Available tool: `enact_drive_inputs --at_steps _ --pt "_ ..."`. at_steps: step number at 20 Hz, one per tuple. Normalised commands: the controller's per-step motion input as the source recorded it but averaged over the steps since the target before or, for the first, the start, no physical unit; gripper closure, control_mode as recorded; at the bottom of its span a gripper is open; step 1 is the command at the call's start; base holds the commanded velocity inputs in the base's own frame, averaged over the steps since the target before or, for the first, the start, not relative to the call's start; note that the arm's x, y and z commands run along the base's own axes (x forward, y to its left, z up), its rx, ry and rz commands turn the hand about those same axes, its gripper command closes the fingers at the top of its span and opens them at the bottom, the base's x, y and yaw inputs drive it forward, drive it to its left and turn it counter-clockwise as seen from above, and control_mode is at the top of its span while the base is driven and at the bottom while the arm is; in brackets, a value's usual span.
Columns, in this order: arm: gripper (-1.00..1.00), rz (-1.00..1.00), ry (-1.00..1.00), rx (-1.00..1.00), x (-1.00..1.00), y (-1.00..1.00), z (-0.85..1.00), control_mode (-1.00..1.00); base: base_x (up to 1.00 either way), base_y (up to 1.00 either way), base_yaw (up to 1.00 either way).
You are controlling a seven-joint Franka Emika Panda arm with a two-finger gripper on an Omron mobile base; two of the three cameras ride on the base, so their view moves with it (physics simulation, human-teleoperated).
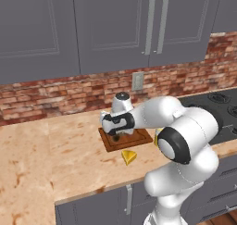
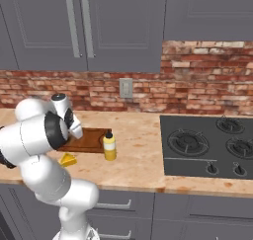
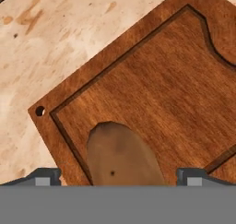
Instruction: Retrieve the reheated potato from the microwave, then place the potato, cheese, and condiment on the cutting board.
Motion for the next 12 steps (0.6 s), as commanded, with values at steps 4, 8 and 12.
enact_drive_inputs --at_steps 4,8,12 --pt "-1.00 -0.06 -0.05 -0.02 -0.25 -0.01 0.19 -1.00 0.00 0.00 0.00" --pt "-1.00 -0.01 -0.01 -0.03 -0.27 -0.10 0.15 -1.00 0.00 0.00 0.00" --pt "-1.00 0.00 0.00 0.00 -0.37 -0.05 0.19 -1.00 0.00 0.00 0.00"
